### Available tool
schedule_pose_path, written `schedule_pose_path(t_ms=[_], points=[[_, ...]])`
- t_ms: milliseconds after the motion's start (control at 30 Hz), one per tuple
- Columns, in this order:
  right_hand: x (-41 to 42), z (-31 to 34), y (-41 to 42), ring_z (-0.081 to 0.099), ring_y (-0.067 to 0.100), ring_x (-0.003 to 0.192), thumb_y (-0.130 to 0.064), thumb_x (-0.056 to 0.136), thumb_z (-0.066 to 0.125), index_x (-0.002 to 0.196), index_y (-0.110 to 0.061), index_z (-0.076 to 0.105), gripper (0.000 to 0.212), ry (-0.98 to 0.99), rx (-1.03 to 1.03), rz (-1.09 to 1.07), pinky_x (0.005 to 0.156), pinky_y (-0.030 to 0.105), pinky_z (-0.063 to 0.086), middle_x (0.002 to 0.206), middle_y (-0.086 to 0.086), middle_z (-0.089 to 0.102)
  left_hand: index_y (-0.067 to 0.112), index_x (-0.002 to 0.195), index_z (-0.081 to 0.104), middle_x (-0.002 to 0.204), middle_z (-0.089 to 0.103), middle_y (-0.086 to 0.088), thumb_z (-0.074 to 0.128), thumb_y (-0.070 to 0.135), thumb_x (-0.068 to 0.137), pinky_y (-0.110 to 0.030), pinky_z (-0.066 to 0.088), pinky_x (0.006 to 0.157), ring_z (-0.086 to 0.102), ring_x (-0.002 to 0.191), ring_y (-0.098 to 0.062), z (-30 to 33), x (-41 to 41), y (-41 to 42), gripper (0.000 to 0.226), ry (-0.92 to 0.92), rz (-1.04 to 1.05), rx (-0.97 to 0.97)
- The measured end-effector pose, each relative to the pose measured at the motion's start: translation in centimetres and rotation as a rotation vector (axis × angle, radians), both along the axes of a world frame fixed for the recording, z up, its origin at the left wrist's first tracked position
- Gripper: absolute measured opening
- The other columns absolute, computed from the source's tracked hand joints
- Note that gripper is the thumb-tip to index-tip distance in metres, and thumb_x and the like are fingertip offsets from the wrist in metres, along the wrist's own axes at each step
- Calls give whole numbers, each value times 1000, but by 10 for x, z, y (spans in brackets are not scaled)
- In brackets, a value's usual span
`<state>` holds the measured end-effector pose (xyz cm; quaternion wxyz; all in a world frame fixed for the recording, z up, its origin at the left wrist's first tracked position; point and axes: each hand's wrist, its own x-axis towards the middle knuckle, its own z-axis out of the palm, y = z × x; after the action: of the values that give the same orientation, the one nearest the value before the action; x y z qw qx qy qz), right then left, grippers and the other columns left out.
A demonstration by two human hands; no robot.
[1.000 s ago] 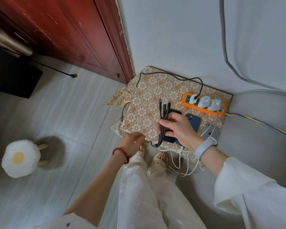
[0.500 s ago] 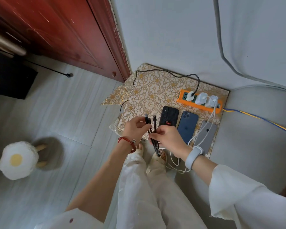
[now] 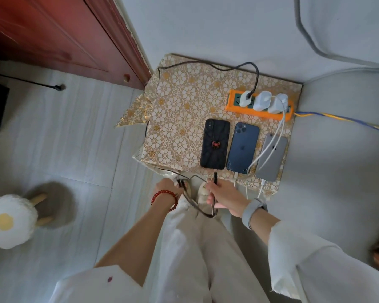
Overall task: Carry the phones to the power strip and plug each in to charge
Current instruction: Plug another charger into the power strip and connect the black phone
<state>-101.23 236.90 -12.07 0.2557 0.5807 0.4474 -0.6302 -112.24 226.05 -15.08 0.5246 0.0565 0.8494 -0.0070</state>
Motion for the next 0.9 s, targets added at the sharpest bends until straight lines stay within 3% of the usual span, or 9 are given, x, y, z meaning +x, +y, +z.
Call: schedule_pose_path(t_ms=[100,200,267,367,500,633,733,833,900], points=[[-11,-12,9,53,28,65,-17,94,41,75,3,55,30,49,370,173,63,33,40,71,20,57,9,111,54,116,56,-11,53,29,84,-37,46,84,54,104,-28,-3,-2,13,34,184,-25,108],[-24,-15,23,42,27,63,-15,94,44,56,-7,36,39,147,666,213,59,30,26,61,11,41,10,115,54,124,52,-12,46,14,87,-37,46,90,53,109,-27,-5,-9,33,29,218,74,414],[-29,-20,33,46,31,76,-11,93,44,62,-2,46,33,187,743,190,65,33,31,74,15,47,9,117,54,127,53,-11,43,7,87,-31,42,93,53,113,-25,-7,-15,49,33,159,153,541],[-33,-28,42,47,36,97,-9,93,43,85,9,58,25,176,725,162,84,40,34,103,25,53,9,123,51,127,56,-10,38,5,89,-25,38,91,52,116,-24,-12,-17,73,37,6,240,586],[-37,-36,42,48,42,98,-7,92,43,84,7,59,23,193,680,128,88,49,36,106,26,52,5,119,53,120,60,-14,35,-3,86,-29,44,90,54,112,-27,-18,-13,91,39,-144,325,596],[-41,-39,42,48,38,102,-10,92,45,87,0,65,23,167,669,29,94,50,36,105,22,52,7,99,57,96,61,-9,37,-3,86,-30,46,80,53,96,-25,-23,-16,97,26,-157,351,574],[-42,-40,44,51,35,94,-13,90,47,85,-4,66,21,177,618,-87,87,47,39,89,13,53,-1,111,54,104,61,-16,40,0,87,-31,45,82,55,95,-26,-24,-16,96,28,-141,333,585],[-38,-38,43,52,22,74,-13,90,47,78,-12,63,20,202,482,-269,65,32,42,75,6,56,1,112,56,97,60,-11,46,4,87,-28,45,76,56,88,-21,-22,-19,89,28,-128,367,616],[-35,-36,40,48,18,63,-13,91,46,77,-13,60,20,222,428,-336,59,30,41,67,6,51,1,112,56,96,60,-10,49,5,85,-31,47,78,56,88,-21,-20,-27,83,27,-117,382,627]])
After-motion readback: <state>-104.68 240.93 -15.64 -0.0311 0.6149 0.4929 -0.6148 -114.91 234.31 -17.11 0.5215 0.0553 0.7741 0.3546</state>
